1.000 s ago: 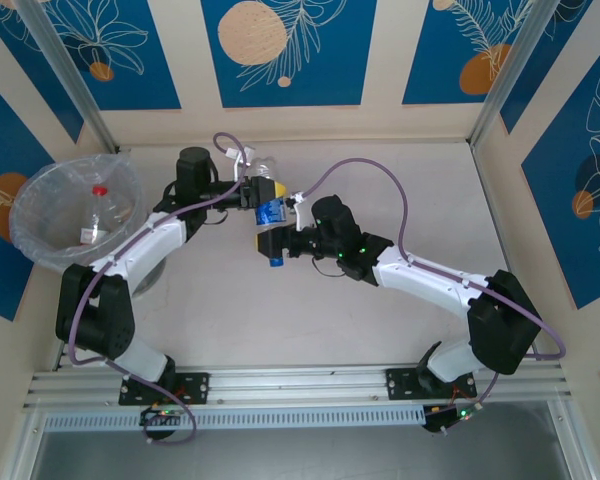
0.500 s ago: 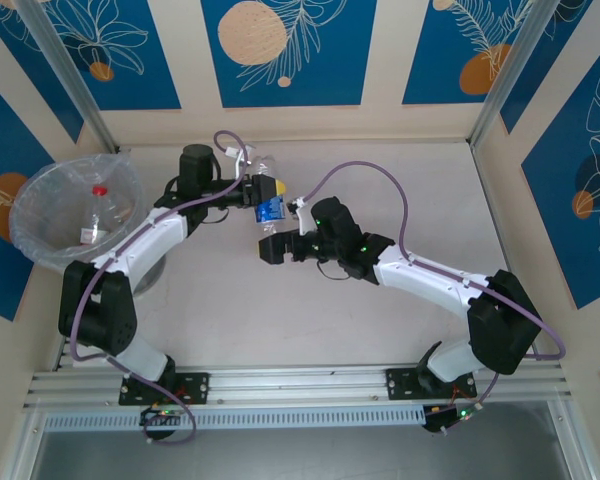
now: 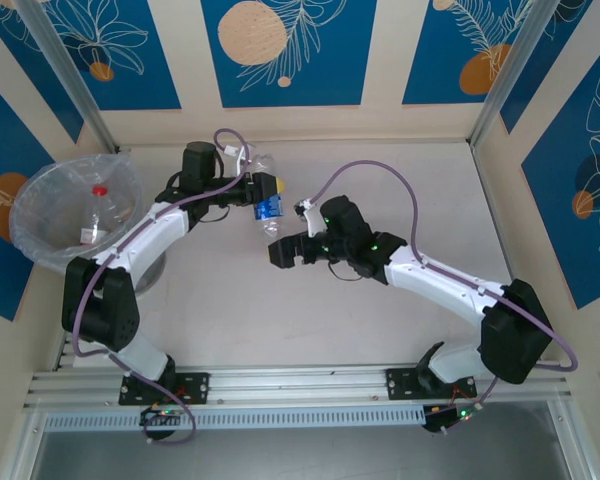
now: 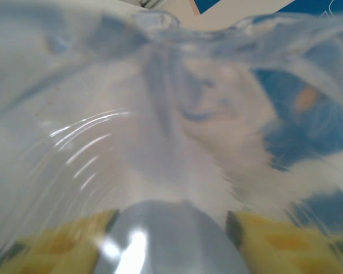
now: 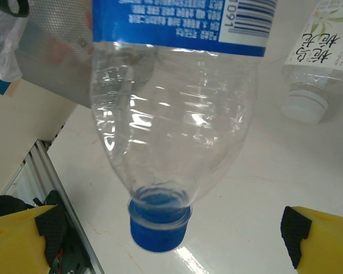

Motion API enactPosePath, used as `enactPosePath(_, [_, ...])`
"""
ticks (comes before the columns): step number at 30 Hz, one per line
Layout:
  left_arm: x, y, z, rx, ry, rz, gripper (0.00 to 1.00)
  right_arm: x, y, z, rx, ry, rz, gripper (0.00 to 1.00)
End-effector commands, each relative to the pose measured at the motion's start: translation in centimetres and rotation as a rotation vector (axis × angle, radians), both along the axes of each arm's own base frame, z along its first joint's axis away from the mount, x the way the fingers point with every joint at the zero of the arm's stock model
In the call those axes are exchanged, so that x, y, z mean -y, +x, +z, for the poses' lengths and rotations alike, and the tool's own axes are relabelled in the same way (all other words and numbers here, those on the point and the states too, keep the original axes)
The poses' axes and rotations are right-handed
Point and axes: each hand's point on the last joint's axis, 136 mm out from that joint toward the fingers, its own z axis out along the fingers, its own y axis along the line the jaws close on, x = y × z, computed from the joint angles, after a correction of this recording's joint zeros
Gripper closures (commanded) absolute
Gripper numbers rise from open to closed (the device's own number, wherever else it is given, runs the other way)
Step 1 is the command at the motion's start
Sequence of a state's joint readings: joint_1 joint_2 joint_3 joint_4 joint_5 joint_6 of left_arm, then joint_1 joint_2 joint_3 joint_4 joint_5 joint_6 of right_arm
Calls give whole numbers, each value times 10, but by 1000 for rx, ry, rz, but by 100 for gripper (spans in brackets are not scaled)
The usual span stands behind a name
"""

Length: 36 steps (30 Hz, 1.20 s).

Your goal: Put the plastic bottles in the bin

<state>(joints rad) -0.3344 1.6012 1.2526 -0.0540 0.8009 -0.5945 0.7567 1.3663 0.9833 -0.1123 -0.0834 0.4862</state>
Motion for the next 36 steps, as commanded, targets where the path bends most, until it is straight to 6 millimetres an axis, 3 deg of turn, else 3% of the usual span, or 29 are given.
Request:
enactPosePath(1, [2, 1, 3, 24, 24, 3, 51, 10, -6, 8, 34, -6, 37, 0])
enactPosePath(8, [-5, 0, 6, 46, 75, 30, 51, 35, 13, 11, 27, 29, -100, 0])
enactPosePath(16, [-24, -5, 17, 76, 143, 75, 51, 66, 38, -8, -46, 68, -341, 0])
enactPosePath(24, [-71, 7, 22, 57, 254, 256, 51, 78, 47, -26, -99, 15, -424, 1])
enactPosePath(36, [-149, 8, 63, 125, 393, 512, 50, 87, 59, -42, -157, -33, -509, 0])
